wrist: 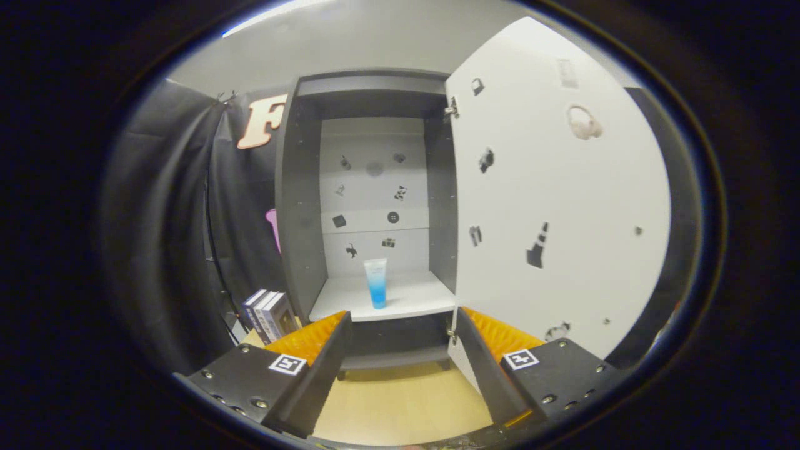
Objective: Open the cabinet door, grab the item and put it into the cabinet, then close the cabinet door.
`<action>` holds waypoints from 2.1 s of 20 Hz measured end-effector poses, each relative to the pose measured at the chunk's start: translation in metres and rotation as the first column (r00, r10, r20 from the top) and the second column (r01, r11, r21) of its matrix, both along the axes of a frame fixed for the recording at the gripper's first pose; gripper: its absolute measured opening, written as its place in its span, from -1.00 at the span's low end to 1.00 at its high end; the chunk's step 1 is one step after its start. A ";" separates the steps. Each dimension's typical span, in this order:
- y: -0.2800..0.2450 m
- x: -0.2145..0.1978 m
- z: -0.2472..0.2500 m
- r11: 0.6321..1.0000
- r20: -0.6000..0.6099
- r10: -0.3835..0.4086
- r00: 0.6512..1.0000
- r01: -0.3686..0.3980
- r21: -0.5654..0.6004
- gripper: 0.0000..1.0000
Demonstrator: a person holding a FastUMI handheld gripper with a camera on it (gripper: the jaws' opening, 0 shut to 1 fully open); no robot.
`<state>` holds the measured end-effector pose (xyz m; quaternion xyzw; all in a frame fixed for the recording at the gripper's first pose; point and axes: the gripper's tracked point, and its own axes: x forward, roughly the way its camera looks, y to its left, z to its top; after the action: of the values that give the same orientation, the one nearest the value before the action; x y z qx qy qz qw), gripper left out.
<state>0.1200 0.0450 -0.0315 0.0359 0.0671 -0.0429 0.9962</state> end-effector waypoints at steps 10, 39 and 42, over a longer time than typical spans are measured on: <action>-0.116 -0.103 0.002 0.983 -0.038 -0.185 0.982 0.185 -0.003 0.98; -0.167 -0.071 -0.007 0.992 -0.004 -0.126 0.992 0.126 0.028 0.95; -0.141 -0.056 -0.016 0.998 -0.026 -0.065 0.998 0.065 0.008 0.95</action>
<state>0.0638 -0.0962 -0.0478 0.0417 0.0787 -0.0756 0.9932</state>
